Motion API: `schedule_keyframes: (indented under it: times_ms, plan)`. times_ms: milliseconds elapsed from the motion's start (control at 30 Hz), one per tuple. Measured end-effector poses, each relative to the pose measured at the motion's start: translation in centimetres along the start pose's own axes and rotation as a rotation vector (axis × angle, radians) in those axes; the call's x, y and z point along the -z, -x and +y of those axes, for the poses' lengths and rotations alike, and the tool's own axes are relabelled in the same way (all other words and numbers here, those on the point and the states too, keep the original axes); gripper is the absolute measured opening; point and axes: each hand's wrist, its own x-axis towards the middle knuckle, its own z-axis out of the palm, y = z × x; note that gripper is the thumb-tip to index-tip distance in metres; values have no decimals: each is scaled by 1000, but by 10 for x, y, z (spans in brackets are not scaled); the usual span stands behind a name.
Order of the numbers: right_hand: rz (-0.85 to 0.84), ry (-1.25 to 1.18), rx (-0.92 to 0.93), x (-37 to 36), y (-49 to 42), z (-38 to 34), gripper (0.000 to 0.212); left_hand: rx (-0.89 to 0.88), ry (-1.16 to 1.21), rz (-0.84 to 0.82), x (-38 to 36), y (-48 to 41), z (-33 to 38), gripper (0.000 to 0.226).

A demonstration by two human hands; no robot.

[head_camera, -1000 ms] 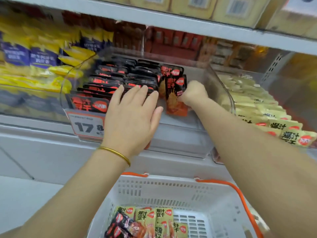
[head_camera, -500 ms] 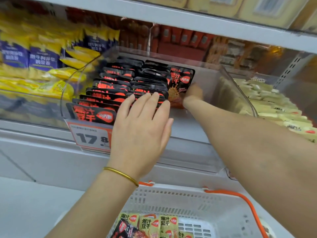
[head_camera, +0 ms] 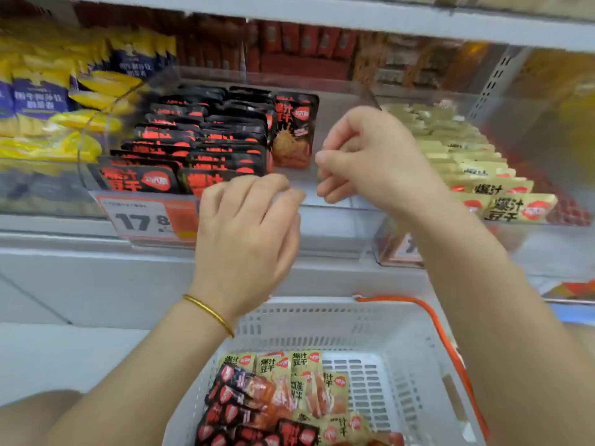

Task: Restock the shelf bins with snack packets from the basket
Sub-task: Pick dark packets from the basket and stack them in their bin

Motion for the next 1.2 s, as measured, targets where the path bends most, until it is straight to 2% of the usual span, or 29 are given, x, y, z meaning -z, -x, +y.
schedule_keyframes:
  times_ms: [33,100,234,300,367,434,467,534,601,734,835,901,1035,1135,1202]
  plan:
    - [-72,-36,-5,5,24,9,21,-12,27,-51,1,5,9,24]
    - [-228,3,-128,4,60,47,21,-23,71,-209,-1,22,25,23]
    - [-677,384,-488,-31,101,159,15,-31,174,-686,-15,72,49,32]
    - [-876,654,-514,-57,119,209,12,-40,200,-864,-17,92,58,42]
    - [-1059,843,-450,-76,141,243,14,-26,201,-975,-17,104,67,44]
    - [-1242,856,-467,-85,162,262,15,-6,199,-1032,-22,108,70,36]
    - [-1301,831,-483,-87,170,268,25,7,204,-1037,-24,108,70,33]
    - [-1328,775,-470,-91,182,276,39,12,205,-1031,-28,105,71,34]
    - [-1267,714,-425,-98,189,283,39,13,178,-1062,-30,103,72,32]
    - [-1230,778,-283,-110,195,291,29,10,137,-1091,-32,101,75,32]
    - [-1216,842,-181,-114,200,289,10,17,145,-1104,-34,101,76,31]
    - [-1178,828,-158,-114,193,285,9,23,134,-1104,-35,102,75,31]
    - [-1068,682,-232,-97,155,262,19,41,117,-1155,-35,102,71,31]
    - [-984,440,-400,-70,125,237,17,69,109,-1220,-35,102,69,31]
    - [-946,305,-442,-53,114,219,22,109,122,-1263,-36,101,66,31]
